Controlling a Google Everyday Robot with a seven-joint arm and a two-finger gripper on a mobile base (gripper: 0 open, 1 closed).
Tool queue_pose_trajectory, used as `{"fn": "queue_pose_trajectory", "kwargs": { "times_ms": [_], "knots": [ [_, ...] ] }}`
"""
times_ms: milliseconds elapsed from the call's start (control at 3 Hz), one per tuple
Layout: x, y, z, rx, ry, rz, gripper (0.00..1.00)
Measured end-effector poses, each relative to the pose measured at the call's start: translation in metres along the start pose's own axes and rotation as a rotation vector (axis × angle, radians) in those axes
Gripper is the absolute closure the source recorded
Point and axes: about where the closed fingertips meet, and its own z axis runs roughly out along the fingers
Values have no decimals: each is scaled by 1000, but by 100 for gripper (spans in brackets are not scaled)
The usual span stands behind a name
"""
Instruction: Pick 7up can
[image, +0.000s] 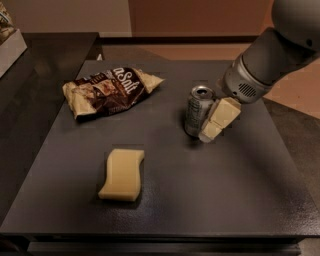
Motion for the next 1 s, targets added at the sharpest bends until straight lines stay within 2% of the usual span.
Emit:
{"fn": "queue_pose_trajectory", "kwargs": {
  "times_ms": [333, 1000],
  "knots": [
    [-17, -5, 6, -25, -43, 28, 0],
    [-39, -8, 0, -60, -114, 53, 41]
  ]
}}
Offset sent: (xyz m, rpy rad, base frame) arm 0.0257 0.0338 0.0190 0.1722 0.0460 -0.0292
